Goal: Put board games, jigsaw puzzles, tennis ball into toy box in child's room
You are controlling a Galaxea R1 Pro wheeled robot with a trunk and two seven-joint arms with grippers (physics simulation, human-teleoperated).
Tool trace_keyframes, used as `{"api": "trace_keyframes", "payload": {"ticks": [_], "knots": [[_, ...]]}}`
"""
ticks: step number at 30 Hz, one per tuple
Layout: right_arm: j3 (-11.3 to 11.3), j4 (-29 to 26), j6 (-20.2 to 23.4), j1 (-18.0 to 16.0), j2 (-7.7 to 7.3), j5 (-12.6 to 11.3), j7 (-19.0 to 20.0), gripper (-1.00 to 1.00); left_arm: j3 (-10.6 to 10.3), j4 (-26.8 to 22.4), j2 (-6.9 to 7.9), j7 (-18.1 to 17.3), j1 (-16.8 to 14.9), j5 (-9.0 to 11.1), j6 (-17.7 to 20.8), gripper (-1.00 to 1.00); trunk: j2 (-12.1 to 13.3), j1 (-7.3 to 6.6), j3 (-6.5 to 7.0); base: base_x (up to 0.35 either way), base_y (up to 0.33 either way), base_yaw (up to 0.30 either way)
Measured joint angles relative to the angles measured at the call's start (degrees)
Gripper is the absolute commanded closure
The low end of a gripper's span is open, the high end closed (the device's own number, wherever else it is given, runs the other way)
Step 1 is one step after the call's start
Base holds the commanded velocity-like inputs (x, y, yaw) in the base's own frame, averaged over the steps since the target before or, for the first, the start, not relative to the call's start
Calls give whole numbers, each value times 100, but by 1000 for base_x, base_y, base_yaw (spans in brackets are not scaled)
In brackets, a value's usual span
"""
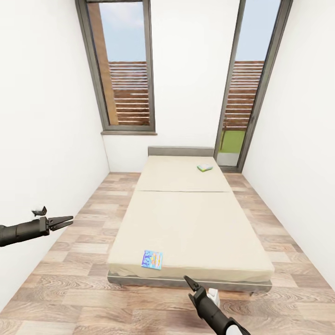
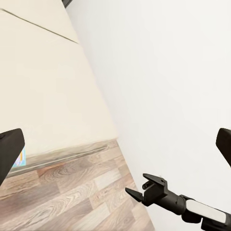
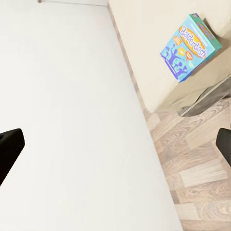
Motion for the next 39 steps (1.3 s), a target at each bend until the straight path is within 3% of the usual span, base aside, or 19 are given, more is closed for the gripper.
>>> {"api": "trace_keyframes", "payload": {"ticks": [34, 39], "knots": [[7, 17, -19, 60, -52, -2, 16, -100, 9, 1, 6, 0, -1, -3, 3, -100, -1367, 748, -613, 0, 0, 0], [7, 17, -22, 60, -52, 0, 23, -100, 9, 1, 11, 0, -1, -6, 27, -100, -1368, 748, -613, 0, 0, 0]]}}
